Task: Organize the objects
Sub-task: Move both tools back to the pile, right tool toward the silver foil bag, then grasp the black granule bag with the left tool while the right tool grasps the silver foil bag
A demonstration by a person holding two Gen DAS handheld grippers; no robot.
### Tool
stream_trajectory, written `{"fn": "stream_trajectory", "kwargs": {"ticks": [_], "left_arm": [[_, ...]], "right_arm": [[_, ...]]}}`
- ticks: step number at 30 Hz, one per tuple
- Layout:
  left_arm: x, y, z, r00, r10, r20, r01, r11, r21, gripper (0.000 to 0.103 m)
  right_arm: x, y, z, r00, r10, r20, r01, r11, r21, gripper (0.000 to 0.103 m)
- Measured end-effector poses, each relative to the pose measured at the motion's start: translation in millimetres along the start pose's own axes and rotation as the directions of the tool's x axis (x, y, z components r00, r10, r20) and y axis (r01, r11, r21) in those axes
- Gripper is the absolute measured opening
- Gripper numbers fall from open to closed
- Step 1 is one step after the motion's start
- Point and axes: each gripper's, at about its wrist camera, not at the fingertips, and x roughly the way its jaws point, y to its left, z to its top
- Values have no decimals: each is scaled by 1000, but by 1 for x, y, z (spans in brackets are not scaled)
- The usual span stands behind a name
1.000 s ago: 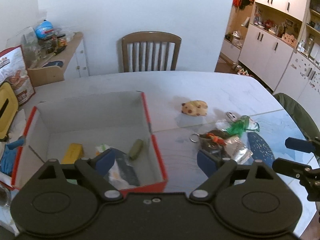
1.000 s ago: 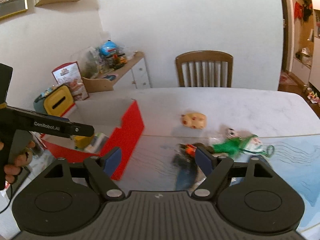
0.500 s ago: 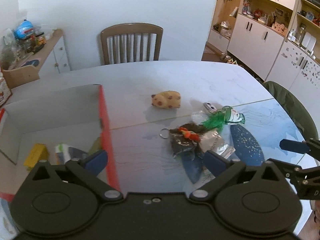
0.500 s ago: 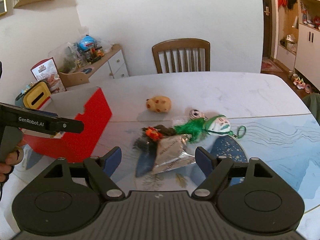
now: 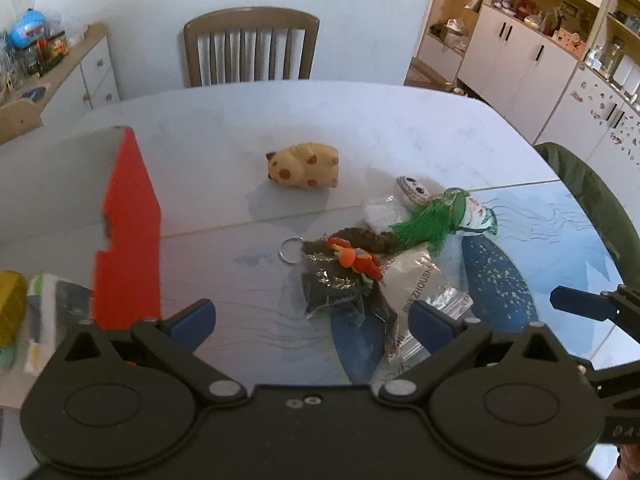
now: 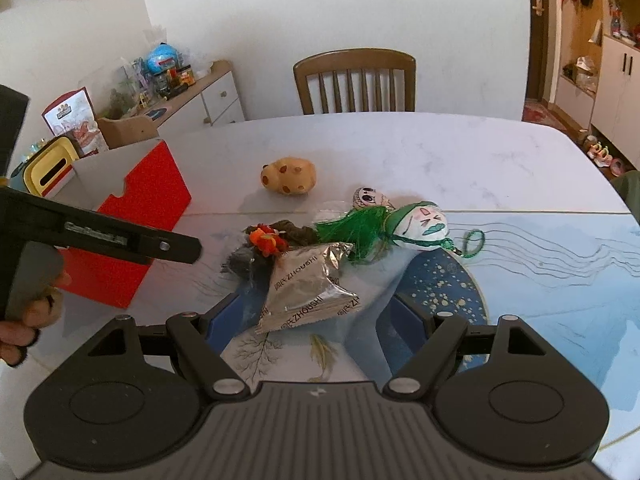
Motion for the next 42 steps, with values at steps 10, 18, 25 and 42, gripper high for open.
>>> {"fn": "stream_trajectory", "kwargs": {"ticks": [10, 18, 25, 42], "left_arm": [[39, -7, 4, 998, 55, -36, -54, 998, 26, 102], [65, -9, 11, 996, 73, -59, -70, 996, 49, 102], [80, -11, 12, 994, 76, -72, -71, 995, 76, 96], [85, -9, 11, 996, -10, -87, 20, 994, 109, 44]], "right_arm": [[50, 7, 1, 998, -10, -55, 6, 997, -73, 81], [80, 16, 3, 998, -33, -54, 28, 995, -94, 81], [98, 22, 3, 997, -52, -51, 47, 993, -107, 81], [100, 24, 3, 997, -37, -65, 32, 996, -82, 68]]}}
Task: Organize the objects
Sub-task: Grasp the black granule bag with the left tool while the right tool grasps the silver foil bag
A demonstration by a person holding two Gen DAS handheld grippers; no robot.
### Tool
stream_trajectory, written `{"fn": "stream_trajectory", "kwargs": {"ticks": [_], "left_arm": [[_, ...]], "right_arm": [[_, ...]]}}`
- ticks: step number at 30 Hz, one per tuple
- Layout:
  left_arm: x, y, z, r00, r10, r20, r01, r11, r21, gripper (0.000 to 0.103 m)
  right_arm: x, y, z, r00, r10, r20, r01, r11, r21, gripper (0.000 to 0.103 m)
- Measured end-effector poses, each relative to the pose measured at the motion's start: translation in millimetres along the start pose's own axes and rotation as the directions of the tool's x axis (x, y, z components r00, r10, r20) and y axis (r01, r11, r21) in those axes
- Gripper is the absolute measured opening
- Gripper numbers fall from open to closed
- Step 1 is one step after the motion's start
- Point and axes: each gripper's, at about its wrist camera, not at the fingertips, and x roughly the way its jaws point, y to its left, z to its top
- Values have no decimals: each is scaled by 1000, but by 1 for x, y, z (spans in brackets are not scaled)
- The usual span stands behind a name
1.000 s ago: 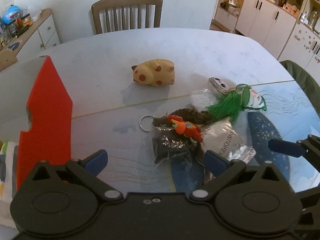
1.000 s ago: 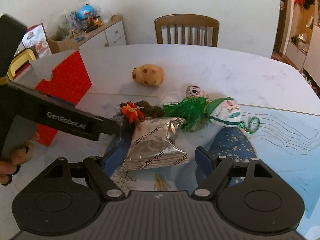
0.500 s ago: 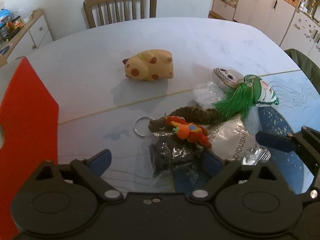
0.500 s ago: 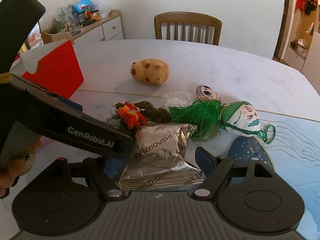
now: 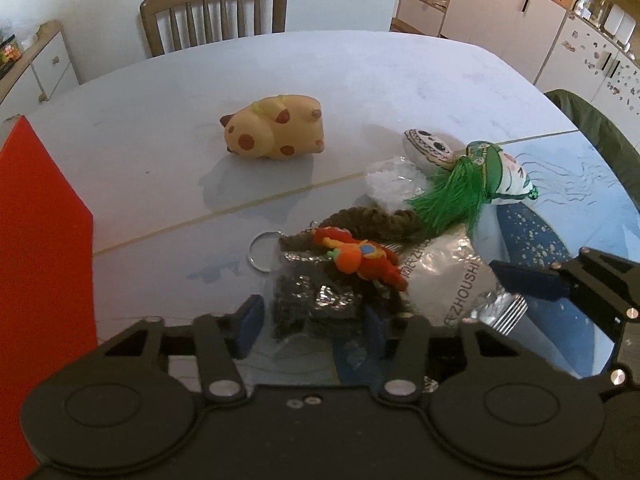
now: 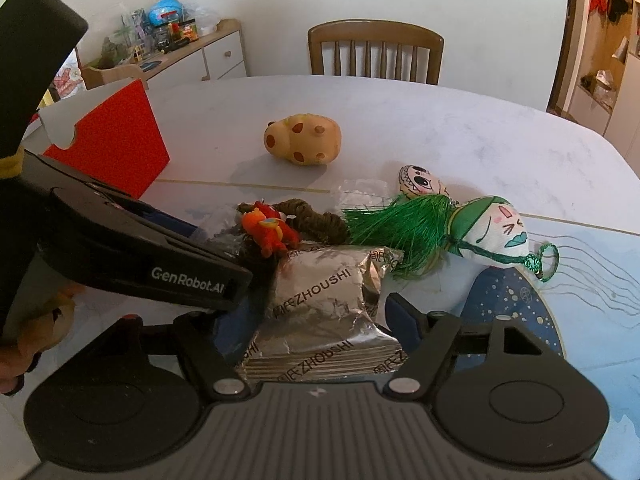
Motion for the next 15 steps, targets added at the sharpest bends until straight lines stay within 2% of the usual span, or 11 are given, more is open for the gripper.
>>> {"fn": "stream_trajectory", "kwargs": {"ticks": [6, 15], "left_arm": [[-3, 2, -1, 1000, -14, 4, 14, 1000, 1, 38], [-11, 5, -4, 999, -31, 13, 32, 999, -10, 34]], "right_arm": [[-2, -1, 0, 1000, -4, -6, 4, 1000, 23, 59], [-13, -2, -1, 999, -12, -33, 13, 999, 39, 53]]}}
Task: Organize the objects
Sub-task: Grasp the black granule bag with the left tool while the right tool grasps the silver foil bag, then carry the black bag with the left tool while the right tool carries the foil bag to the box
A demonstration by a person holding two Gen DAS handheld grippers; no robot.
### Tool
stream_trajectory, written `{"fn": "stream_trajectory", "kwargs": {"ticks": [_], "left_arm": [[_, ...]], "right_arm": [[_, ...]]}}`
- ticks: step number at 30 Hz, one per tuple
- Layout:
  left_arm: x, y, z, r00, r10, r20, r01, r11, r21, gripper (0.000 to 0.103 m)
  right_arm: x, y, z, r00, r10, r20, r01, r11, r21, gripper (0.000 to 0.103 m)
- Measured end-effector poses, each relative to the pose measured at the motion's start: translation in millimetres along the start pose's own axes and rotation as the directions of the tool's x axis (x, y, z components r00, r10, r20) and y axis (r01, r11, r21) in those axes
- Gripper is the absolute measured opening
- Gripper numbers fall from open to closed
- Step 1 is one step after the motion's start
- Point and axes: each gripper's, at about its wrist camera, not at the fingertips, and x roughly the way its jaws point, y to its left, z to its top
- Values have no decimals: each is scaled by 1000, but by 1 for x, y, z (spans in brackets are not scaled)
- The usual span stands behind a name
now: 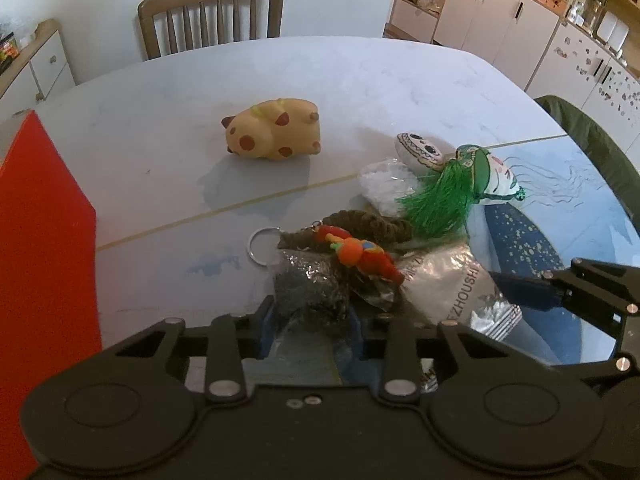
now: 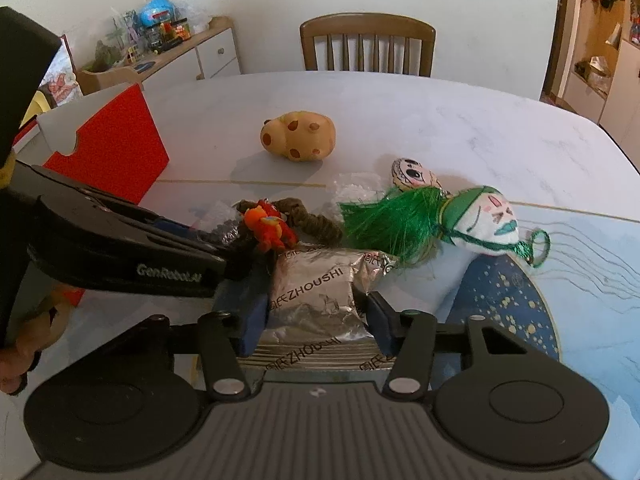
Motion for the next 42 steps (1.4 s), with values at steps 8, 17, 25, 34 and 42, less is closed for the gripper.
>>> {"fn": "stream_trajectory", "kwargs": {"ticks": [8, 17, 25, 34, 42], "left_arm": [[-17, 8, -6, 1000, -21, 8, 22, 999, -36, 34], [-48, 4, -15, 997, -66, 28, 67, 997, -48, 33], [-69, 0, -30, 996, -83, 37, 84, 996, -24, 34], [-78, 9, -44, 996, -84, 25, 85, 995, -55, 34], [-91, 10, -47, 995, -89, 44, 91, 995, -48, 34]], "right_arm": [[-29, -12, -9, 1000, 5, 20, -6, 999, 36, 51], [-57, -2, -14, 999, 24, 43, -24, 1000, 3, 41], [-50, 0, -27, 998, 59, -25, -58, 998, 39, 43], [-38, 8, -32, 997, 34, -65, -29, 997, 75, 67], [-31, 17, -33, 996, -22, -83, 24, 999, 28, 63]]}}
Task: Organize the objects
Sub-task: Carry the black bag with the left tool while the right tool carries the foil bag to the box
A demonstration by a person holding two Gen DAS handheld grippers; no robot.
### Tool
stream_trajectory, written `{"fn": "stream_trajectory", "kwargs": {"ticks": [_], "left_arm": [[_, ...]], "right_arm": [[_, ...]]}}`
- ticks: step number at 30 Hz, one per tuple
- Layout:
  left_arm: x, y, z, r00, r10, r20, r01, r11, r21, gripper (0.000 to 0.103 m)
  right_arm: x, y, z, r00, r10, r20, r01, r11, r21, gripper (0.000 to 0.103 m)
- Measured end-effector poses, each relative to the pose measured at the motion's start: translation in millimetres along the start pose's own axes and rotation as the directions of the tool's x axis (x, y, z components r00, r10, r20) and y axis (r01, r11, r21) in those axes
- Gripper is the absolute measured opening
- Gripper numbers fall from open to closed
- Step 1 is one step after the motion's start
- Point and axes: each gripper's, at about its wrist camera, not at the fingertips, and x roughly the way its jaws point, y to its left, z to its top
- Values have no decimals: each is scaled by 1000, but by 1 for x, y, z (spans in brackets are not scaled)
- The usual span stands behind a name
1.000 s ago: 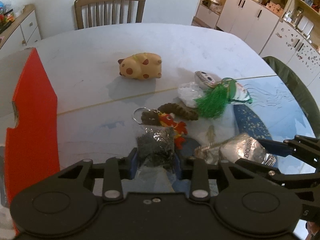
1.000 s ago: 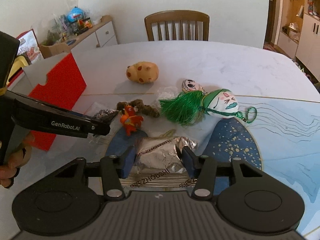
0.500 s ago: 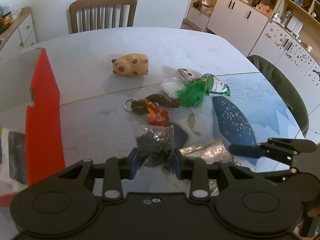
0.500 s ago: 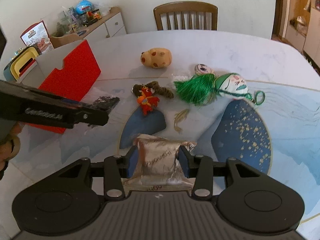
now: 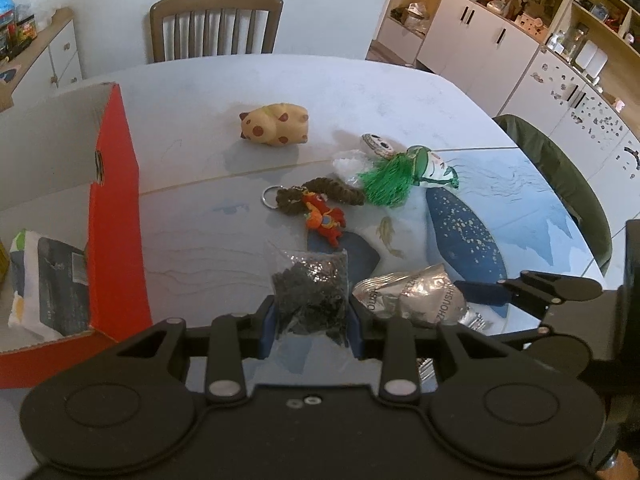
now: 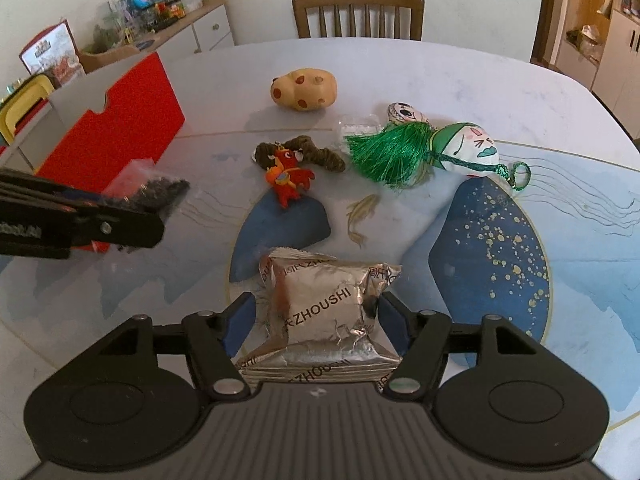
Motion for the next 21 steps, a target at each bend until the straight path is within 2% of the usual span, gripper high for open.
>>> {"fn": "stream_trajectory", "kwargs": {"ticks": [1, 2, 8, 14, 21], "left_arm": [[-1, 0, 0, 1000, -2, 2, 2, 1000, 2, 34], [-3, -1, 0, 1000, -3, 4, 3, 1000, 2, 34], [-13, 0, -2, 1000, -12, 6, 12, 1000, -2, 34], [-27, 6, -5, 999, -17, 28, 17, 1000, -5, 34], [-51, 24, -6, 998, -8, 63, 10, 1000, -25, 34]], "right_arm": [[0, 1, 0, 1000, -6, -2, 6, 1000, -5, 60], [0, 1, 0, 1000, -7, -6, 7, 1000, -6, 52], [-3, 5, 0, 1000, -4, -9, 3, 1000, -5, 41], [-19, 20, 4, 999, 18, 27, -18, 1000, -20, 40], [-49, 46, 25, 993, 67, 97, -63, 997, -46, 40]]}}
